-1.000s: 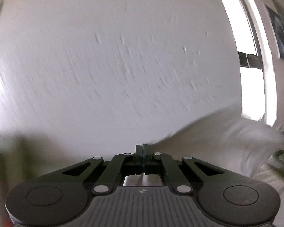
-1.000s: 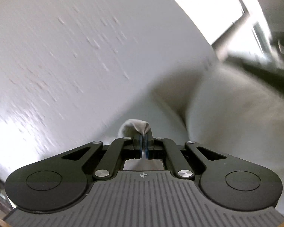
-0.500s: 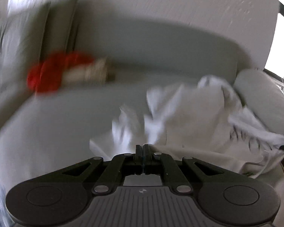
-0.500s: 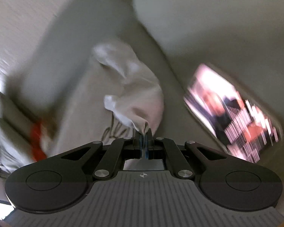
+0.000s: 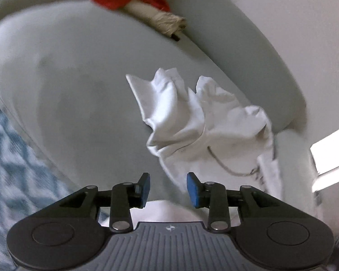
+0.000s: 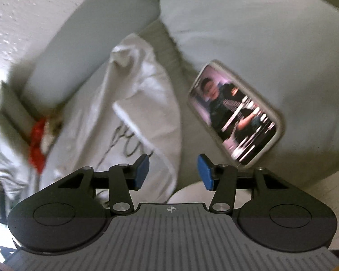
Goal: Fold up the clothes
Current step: 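Lift the white T-shirt with both tools and shake it open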
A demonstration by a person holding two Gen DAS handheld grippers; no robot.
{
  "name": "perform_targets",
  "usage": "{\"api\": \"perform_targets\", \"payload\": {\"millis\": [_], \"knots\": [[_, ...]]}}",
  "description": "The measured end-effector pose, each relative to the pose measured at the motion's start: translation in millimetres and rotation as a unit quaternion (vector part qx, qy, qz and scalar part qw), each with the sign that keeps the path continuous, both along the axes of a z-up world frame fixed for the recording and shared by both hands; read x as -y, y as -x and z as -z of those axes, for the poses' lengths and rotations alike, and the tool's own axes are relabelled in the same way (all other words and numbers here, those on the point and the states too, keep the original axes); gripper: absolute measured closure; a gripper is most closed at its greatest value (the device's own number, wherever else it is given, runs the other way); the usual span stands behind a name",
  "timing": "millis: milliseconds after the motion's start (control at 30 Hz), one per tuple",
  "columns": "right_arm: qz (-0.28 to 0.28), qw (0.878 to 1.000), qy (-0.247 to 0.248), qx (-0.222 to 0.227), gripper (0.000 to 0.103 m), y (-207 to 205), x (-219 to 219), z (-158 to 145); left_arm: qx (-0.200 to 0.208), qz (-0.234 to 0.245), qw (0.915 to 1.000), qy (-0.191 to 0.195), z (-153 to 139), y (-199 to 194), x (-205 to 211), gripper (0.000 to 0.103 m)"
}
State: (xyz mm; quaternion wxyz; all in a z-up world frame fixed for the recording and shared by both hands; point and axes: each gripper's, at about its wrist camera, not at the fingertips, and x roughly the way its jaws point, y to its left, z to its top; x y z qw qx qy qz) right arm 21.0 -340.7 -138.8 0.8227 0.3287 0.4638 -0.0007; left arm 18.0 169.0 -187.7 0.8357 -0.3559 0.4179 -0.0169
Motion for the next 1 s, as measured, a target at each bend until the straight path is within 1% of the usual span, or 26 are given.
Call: {"api": "perform_targets", "payload": {"millis": [33,100,133,200,267,300,333,367,400,467,533,633,667,700,733,767,833,867,900,933,967,1000], "knots": [[-0.004,1.000,-0.008,0.004,0.049,1.9,-1.1,-0.6,-0.006,-0.007,0.9997,0.024,5.1,-2.8,0.1,0.070],[-0.015,1.000,-0.005,0.012,0.049,4.0,-6.9,-1.2,-0.012,-0.014,0.9970,0.075,14.9,-9.6,-1.2,0.070],[-0.021,1.000,-0.004,0.014,0.049,3.0,-10.2,-1.4,-0.011,-0.014,0.9957,0.091,19.3,-10.4,-0.2,0.070],[-0.026,1.000,-0.003,0.016,0.049,0.7,-15.2,-0.4,-0.012,-0.012,0.9942,0.107,23.3,-17.0,3.2,0.070],[-0.020,1.000,-0.003,0.015,0.049,0.5,-14.8,2.2,-0.021,-0.006,0.9938,0.109,25.7,-23.4,9.3,0.070],[-0.011,1.000,-0.004,0.011,0.049,2.2,-10.8,3.9,-0.018,-0.005,0.9938,0.110,25.2,-23.4,10.1,0.072],[-0.002,1.000,-0.005,0.007,0.049,4.1,-6.3,5.7,-0.016,-0.005,0.9937,0.111,24.6,-23.3,11.0,0.075],[0.007,1.000,-0.004,0.002,0.049,0.7,-4.5,10.6,-0.013,-0.004,0.9936,0.112,24.0,-23.2,11.8,0.095],[0.015,1.000,-0.003,-0.004,0.049,-0.4,-1.3,14.0,-0.005,-0.006,0.9950,0.099,21.3,-21.0,12.2,0.102],[0.024,1.000,-0.003,-0.009,0.049,-1.8,3.8,21.1,0.011,-0.011,0.9972,0.074,16.0,-16.6,13.2,0.102],[0.008,1.000,0.003,-0.009,0.051,-5.7,1.7,27.0,0.024,-0.010,0.9973,0.069,11.4,-11.2,13.1,0.102],[-0.031,0.999,0.032,0.003,0.051,-17.4,-12.5,31.9,0.013,-0.005,0.9972,0.073,15.9,-14.3,13.0,0.099],[-0.043,0.998,0.041,0.009,0.051,-21.9,-18.1,32.8,0.008,-0.006,0.9970,0.077,18.3,-16.2,12.4,0.089],[-0.051,0.997,0.052,0.014,0.050,-26.9,-23.8,33.5,0.005,-0.010,0.9965,0.082,20.0,-16.3,10.3,0.073],[-0.059,0.996,0.064,0.018,0.048,-31.9,-29.5,34.1,0.001,-0.014,0.9960,0.088,21.7,-16.5,8.2,0.067],[-0.068,0.994,0.078,0.021,0.048,-36.7,-34.8,34.6,0.000,-0.020,0.9954,0.094,23.2,-16.1,6.2,0.064],[-0.076,0.991,0.107,0.022,0.049,-45.1,-44.1,36.6,0.001,-0.027,0.9932,0.113,28.6,-18.7,4.0,0.064],[-0.073,0.990,0.116,0.023,0.051,-47.5,-45.9,38.1,0.001,-0.032,0.9918,0.124,32.1,-20.9,3.7,0.064],[-0.063,0.991,0.119,0.020,0.058,-49.1,-45.8,39.7,0.001,-0.035,0.9906,0.132,35.0,-21.9,3.0,0.065],[-0.050,0.992,0.116,0.011,0.079,-50.4,-43.4,43.0,0.000,-0.038,0.9895,0.140,38.0,-22.9,2.4,0.066],[-0.036,0.993,0.112,0.000,0.088,-51.6,-40.5,46.7,0.001,-0.036,0.9886,0.146,40.0,-23.9,2.3,0.071],[-0.026,0.994,0.107,-0.008,0.091,-52.3,-37.7,50.3,0.002,-0.035,0.9878,0.152,42.0,-25.0,2.2,0.080]]}}
